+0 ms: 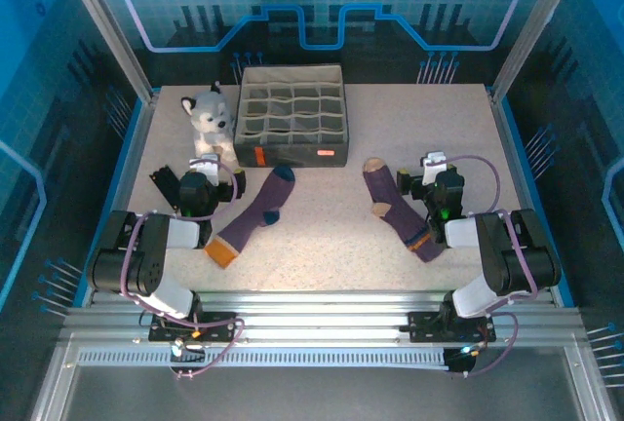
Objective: Roll the socks
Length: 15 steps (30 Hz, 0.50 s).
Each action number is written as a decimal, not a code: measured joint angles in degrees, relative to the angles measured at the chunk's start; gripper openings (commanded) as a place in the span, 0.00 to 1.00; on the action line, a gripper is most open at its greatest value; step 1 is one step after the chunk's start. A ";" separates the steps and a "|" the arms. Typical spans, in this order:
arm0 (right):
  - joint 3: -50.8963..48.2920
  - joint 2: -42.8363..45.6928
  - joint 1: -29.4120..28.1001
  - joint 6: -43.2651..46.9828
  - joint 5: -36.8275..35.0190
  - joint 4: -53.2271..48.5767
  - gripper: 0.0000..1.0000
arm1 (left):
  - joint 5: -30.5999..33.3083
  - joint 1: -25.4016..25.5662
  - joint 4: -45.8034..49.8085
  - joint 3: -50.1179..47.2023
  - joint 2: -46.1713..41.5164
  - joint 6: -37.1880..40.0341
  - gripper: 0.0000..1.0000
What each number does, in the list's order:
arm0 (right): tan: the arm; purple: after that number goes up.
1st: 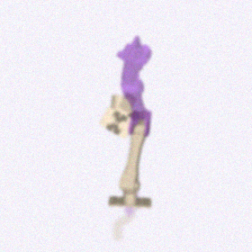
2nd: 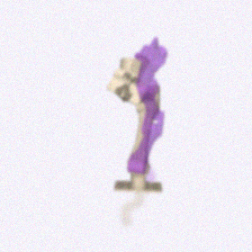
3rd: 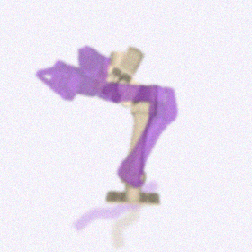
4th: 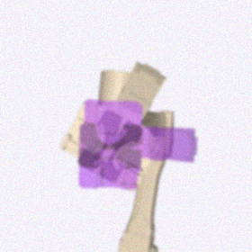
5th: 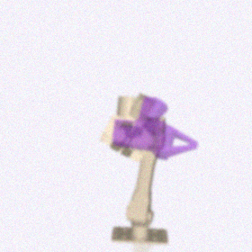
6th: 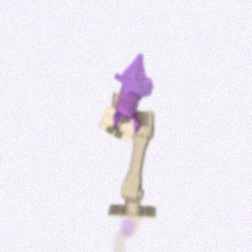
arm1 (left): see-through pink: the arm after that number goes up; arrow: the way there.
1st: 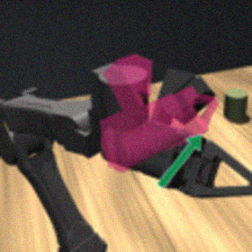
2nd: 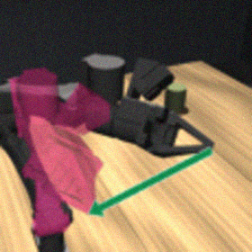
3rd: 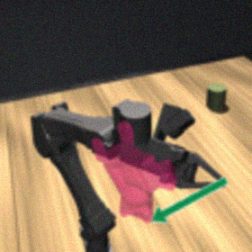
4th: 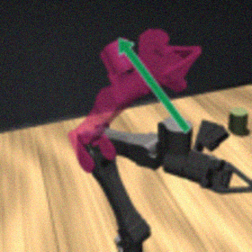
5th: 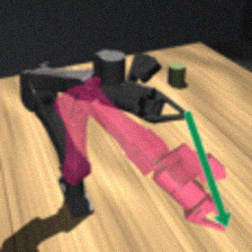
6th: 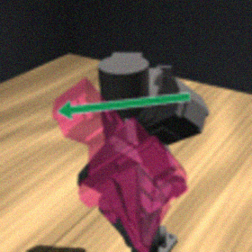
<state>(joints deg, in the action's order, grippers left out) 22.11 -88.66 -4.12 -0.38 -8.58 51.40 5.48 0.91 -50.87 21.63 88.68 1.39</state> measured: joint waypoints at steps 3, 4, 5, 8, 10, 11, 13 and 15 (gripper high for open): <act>0.00 0.00 0.00 0.00 0.00 0.02 1.00 | 0.00 0.00 0.00 0.00 0.00 0.00 1.00; 0.00 0.00 0.00 0.00 0.00 0.00 1.00 | 0.00 0.00 0.00 0.00 0.00 0.00 0.99; 0.00 0.00 0.00 0.00 0.00 0.00 1.00 | 0.00 0.00 0.00 0.00 0.00 0.00 0.99; 0.00 0.00 0.00 0.00 0.00 0.00 1.00 | 0.00 0.00 0.00 0.00 0.00 0.00 1.00; 0.00 0.00 0.00 0.00 0.00 0.00 1.00 | 0.00 0.00 0.00 0.00 0.00 0.00 1.00; 0.00 0.00 0.00 0.00 0.02 0.00 1.00 | 0.00 0.00 0.00 0.00 0.00 0.00 0.99; 0.00 0.00 0.00 0.00 0.02 0.00 1.00 | 0.00 0.00 0.00 0.00 0.00 0.00 1.00; 0.02 0.33 0.00 0.02 0.04 -0.63 1.00 | -0.02 0.00 0.02 0.00 -0.02 0.00 0.99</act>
<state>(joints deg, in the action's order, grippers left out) 22.13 -88.33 -4.12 -0.36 -8.54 50.76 5.45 0.91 -50.85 21.63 88.66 1.39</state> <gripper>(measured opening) 0.998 0.995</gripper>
